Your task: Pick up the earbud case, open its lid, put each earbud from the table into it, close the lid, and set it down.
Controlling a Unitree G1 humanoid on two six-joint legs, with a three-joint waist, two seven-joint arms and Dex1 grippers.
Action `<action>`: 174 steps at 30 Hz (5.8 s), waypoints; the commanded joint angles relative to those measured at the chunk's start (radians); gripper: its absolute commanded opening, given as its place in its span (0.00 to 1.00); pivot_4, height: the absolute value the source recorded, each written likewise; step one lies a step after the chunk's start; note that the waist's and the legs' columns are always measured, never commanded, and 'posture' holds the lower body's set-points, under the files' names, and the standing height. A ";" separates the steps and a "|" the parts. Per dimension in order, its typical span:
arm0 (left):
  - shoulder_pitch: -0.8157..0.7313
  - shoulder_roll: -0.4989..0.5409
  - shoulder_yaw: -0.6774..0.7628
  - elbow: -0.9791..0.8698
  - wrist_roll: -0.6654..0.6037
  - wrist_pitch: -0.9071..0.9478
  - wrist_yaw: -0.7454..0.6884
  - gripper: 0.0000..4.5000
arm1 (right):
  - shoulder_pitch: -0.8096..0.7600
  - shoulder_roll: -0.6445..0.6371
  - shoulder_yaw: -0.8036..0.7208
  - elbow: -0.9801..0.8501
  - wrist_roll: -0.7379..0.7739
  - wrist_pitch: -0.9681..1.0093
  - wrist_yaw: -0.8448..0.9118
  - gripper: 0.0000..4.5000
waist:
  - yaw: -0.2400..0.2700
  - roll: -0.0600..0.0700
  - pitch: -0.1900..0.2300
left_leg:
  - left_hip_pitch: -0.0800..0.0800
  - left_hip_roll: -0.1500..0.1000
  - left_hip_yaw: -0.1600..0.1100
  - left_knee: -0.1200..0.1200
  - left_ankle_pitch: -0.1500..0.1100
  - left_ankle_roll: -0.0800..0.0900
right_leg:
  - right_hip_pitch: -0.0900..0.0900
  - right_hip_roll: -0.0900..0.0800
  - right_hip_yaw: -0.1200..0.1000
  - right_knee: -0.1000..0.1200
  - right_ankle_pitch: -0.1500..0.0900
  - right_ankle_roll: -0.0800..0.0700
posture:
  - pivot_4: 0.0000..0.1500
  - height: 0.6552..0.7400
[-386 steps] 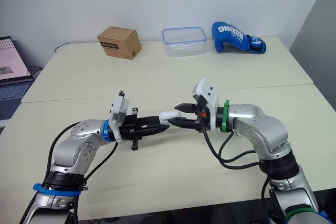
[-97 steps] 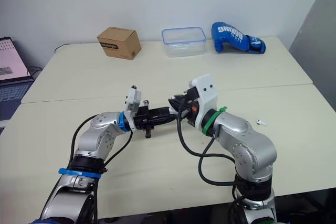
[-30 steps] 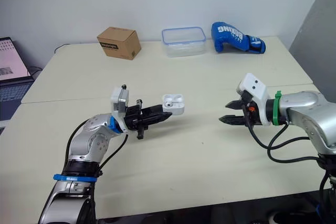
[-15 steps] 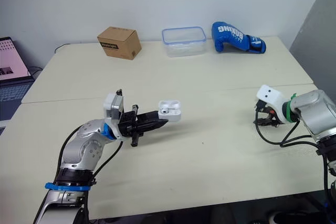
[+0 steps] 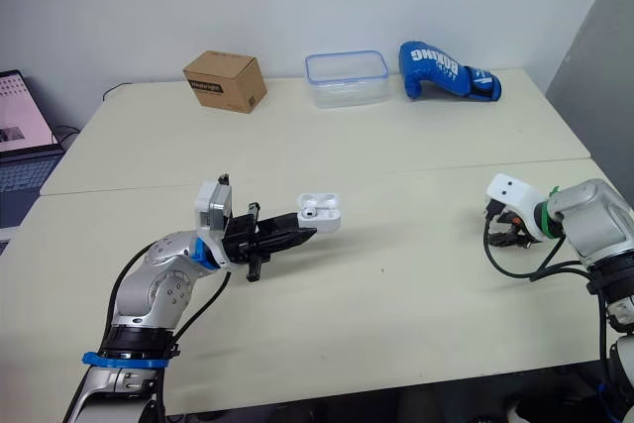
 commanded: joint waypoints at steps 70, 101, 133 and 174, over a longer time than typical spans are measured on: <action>0.016 -0.020 -0.005 -0.078 -0.005 -0.020 0.072 0.18 | -0.075 0.081 0.153 -0.195 -0.276 -0.294 0.384 0.09 | 0.001 0.000 0.000 | 0.000 0.000 0.000 0.000 0.000 0.000 | 0.000 0.000 0.000 0.000 0.000 0.000 | 1.00 0.89; 0.001 -0.030 -0.009 -0.065 0.000 -0.030 0.076 0.18 | -0.030 0.039 0.182 -0.409 -0.437 -0.381 0.443 0.53 | 0.001 0.000 0.000 | 0.000 0.000 0.000 0.000 0.000 0.000 | 0.000 0.000 0.000 0.000 0.000 0.000 | 1.00 0.89; 0.015 -0.036 -0.015 -0.079 0.002 -0.035 0.089 0.18 | -0.049 0.067 0.265 -0.471 -0.514 -0.141 0.495 0.53 | 0.002 0.000 0.000 | 0.000 0.000 0.000 0.000 0.000 0.000 | 0.000 0.000 0.000 0.000 0.000 0.000 | 1.00 0.89; 0.025 -0.041 -0.023 -0.079 0.004 -0.056 0.106 0.18 | -0.114 0.032 0.380 -0.484 -0.516 -0.124 0.508 0.09 | 0.002 0.000 0.000 | 0.001 0.000 0.000 0.001 0.000 0.000 | 0.000 0.000 0.000 0.000 0.000 0.000 | 1.00 0.89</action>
